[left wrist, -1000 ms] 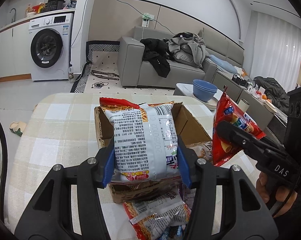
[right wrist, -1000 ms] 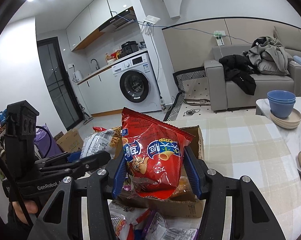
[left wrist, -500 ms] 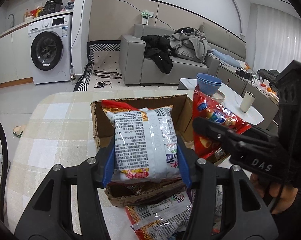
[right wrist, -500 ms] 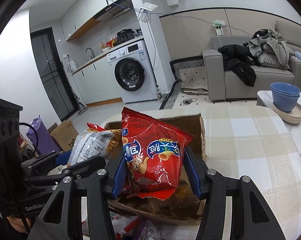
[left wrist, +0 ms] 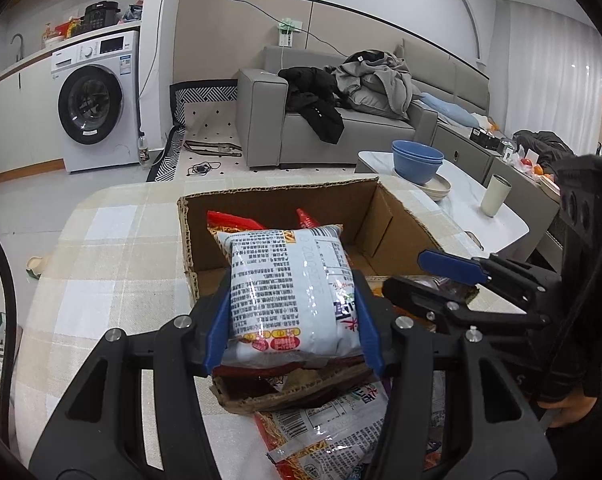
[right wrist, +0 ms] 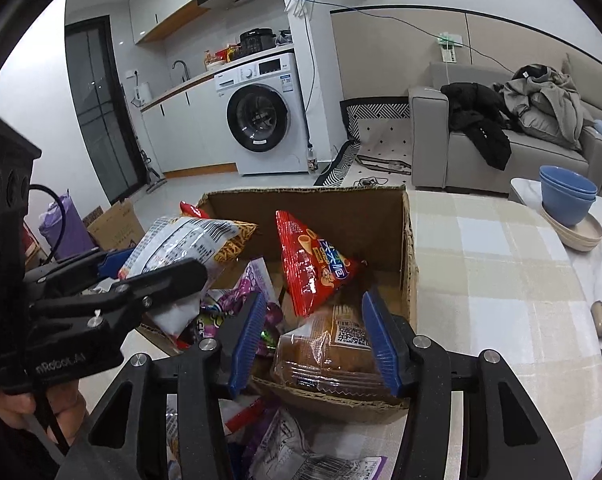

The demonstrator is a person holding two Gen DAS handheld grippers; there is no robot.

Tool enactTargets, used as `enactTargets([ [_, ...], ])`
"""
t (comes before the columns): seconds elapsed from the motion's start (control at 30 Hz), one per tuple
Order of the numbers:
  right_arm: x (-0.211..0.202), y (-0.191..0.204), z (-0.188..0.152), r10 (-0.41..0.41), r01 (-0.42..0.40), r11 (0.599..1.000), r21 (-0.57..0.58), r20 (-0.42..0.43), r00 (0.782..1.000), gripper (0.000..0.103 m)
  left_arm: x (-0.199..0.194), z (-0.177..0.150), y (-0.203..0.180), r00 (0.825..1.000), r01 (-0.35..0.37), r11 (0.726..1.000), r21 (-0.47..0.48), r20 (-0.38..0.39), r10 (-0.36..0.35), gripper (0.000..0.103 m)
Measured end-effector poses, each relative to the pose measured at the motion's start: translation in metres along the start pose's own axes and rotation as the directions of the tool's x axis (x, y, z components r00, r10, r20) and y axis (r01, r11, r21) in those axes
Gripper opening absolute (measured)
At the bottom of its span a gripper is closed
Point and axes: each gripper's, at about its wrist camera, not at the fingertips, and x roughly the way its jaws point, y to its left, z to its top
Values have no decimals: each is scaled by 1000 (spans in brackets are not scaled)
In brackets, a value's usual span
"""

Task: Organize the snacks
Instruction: 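Lower both bags into the box and open both grippers, then move the left gripper down toward the clear cracker pack on the table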

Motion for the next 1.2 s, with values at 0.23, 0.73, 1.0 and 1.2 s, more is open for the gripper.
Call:
enactTargets([
  [0.23,-3,8,-10,-5,4,1000,-29,-18,1000,53,7,-4,5,999,-19,1000,-7,-28,19,53],
  [0.73,-77,-20,-26,-56,52,998,45,72,996,102,-52,-21,7,999,32,999,-22,-19,-32,102],
  [1.0,-101,-28,-57,-51,43,993,114,62,997,102,-100,-44,-1,1000,-4,1000,25,-9,5,102],
  [1.2,-115,-27,-75,-32,26,990,137,45,998,102,-130,-65,-5,1000,-3,999,34,-4,4,102],
])
